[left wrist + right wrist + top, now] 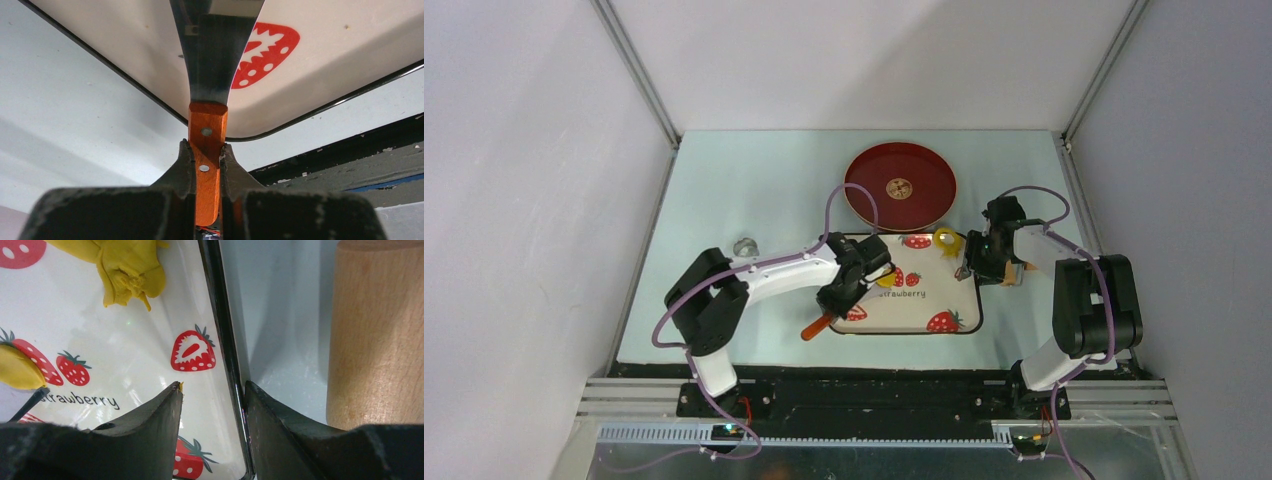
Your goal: Roll out the dumpling wrappers from the dough
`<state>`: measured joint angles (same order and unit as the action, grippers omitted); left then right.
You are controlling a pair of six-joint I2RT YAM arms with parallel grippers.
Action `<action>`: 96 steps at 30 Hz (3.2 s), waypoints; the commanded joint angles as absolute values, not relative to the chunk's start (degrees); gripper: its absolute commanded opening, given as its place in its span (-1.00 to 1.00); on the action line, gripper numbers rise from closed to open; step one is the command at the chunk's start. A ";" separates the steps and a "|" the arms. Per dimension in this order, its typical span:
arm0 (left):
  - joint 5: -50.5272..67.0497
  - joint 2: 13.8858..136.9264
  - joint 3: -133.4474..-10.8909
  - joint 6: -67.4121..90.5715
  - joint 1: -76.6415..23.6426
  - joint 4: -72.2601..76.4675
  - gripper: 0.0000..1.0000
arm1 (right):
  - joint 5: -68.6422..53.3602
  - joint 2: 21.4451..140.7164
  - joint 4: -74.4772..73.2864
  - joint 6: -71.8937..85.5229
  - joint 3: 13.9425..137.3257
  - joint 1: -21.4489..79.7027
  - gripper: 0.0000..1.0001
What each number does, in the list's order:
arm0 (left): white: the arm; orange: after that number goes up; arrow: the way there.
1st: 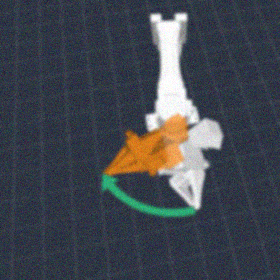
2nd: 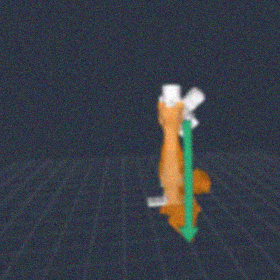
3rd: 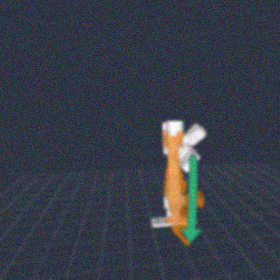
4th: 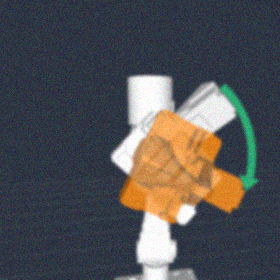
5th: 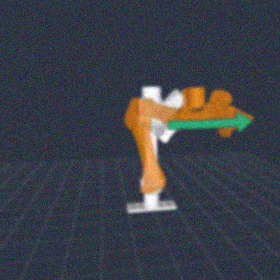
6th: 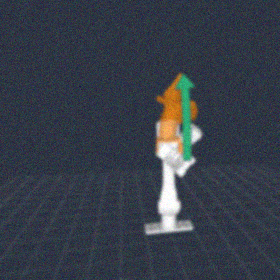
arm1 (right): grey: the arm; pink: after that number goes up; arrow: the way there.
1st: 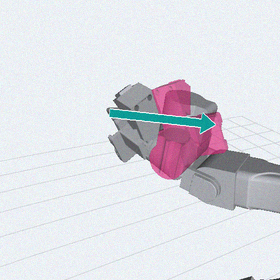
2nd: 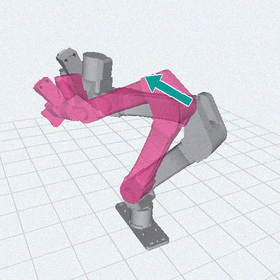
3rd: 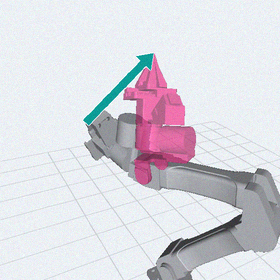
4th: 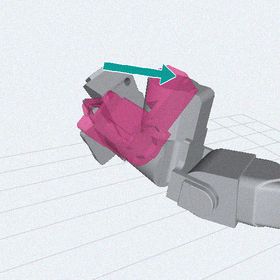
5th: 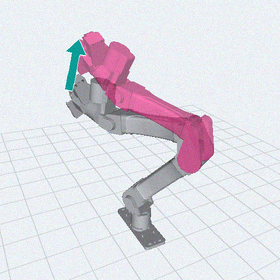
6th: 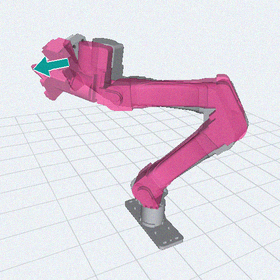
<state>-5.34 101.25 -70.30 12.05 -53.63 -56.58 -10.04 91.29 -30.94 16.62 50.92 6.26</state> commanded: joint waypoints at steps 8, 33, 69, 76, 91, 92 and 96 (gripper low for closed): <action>-6.85 101.29 -70.89 13.66 -52.19 -52.78 -1.00 | -13.18 92.46 -30.19 16.78 51.42 7.13 0.07; -6.48 107.14 -78.31 13.03 -53.53 -54.46 -1.00 | -14.04 92.28 -30.25 16.61 51.42 7.21 0.08; -11.71 100.27 -84.67 14.97 -49.72 -49.97 -1.00 | -18.35 80.84 -33.76 18.25 60.77 8.62 0.29; -12.53 104.93 -94.00 13.25 -45.79 -50.90 -1.00 | -23.40 87.28 -32.51 19.75 70.42 11.56 -0.04; -13.22 122.71 -119.68 10.06 -40.43 -54.31 -1.00 | -34.23 108.87 -28.65 23.29 95.35 14.39 -1.00; -12.85 123.73 -121.06 10.21 -40.30 -54.27 -1.00 | -34.92 109.67 -28.69 23.71 97.14 14.40 -1.00; -10.97 126.37 -124.19 9.81 -39.67 -54.31 -1.00 | -37.24 114.24 -27.02 25.52 100.68 14.21 -1.00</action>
<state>-12.58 125.01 -119.22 11.42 -40.38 -54.78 -32.60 111.02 -30.50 22.87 96.05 14.50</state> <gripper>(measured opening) 0.115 0.009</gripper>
